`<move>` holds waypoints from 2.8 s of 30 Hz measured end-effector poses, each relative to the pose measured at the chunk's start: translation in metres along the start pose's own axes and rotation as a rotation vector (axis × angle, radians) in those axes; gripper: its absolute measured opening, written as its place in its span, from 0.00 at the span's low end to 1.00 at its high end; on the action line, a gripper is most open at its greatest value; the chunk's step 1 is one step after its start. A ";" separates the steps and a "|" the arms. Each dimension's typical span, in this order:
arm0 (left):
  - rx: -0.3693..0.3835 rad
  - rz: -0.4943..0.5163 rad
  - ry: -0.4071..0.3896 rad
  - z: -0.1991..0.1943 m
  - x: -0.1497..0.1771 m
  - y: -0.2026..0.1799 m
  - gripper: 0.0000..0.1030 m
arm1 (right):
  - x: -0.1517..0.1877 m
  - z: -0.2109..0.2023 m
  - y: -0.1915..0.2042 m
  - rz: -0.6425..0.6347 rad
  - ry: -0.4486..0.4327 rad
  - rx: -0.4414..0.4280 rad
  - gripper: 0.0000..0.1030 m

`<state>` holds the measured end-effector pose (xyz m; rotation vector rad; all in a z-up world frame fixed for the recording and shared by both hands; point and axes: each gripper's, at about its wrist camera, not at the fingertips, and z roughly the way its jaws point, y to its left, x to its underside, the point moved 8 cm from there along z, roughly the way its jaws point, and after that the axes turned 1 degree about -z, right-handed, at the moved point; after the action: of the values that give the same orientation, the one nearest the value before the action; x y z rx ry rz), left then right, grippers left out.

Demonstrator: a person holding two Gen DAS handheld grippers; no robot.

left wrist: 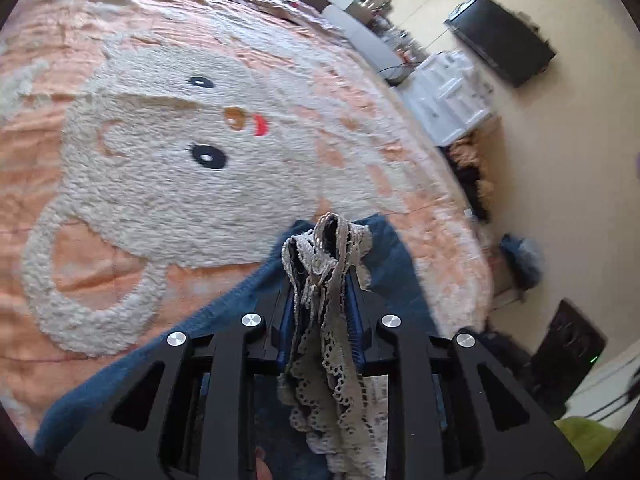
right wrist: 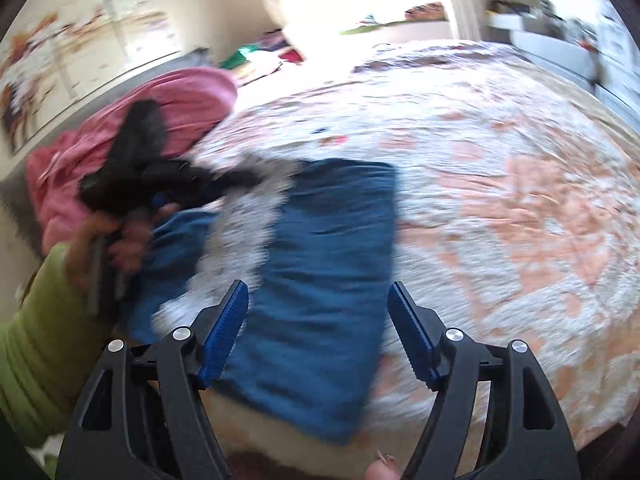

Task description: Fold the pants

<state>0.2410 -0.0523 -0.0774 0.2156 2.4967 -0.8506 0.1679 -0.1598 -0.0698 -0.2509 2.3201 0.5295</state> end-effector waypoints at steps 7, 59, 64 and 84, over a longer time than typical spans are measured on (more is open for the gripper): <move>-0.050 -0.015 -0.009 -0.008 0.010 0.009 0.48 | -0.045 0.046 -0.043 0.081 0.076 0.038 0.69; -0.243 0.200 0.027 -0.046 0.155 -0.056 0.16 | 0.023 -0.024 0.057 -0.452 0.100 -0.210 0.54; -0.217 0.192 0.002 -0.047 0.151 -0.058 0.13 | 0.056 -0.009 0.058 -0.531 0.173 -0.137 0.51; -0.229 0.200 0.000 -0.063 0.157 -0.056 0.03 | 0.073 -0.011 0.043 -0.498 0.238 -0.108 0.15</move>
<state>0.0626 -0.0599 -0.0825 0.3777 2.4956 -0.4802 0.0947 -0.1281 -0.1011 -0.9578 2.3338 0.3861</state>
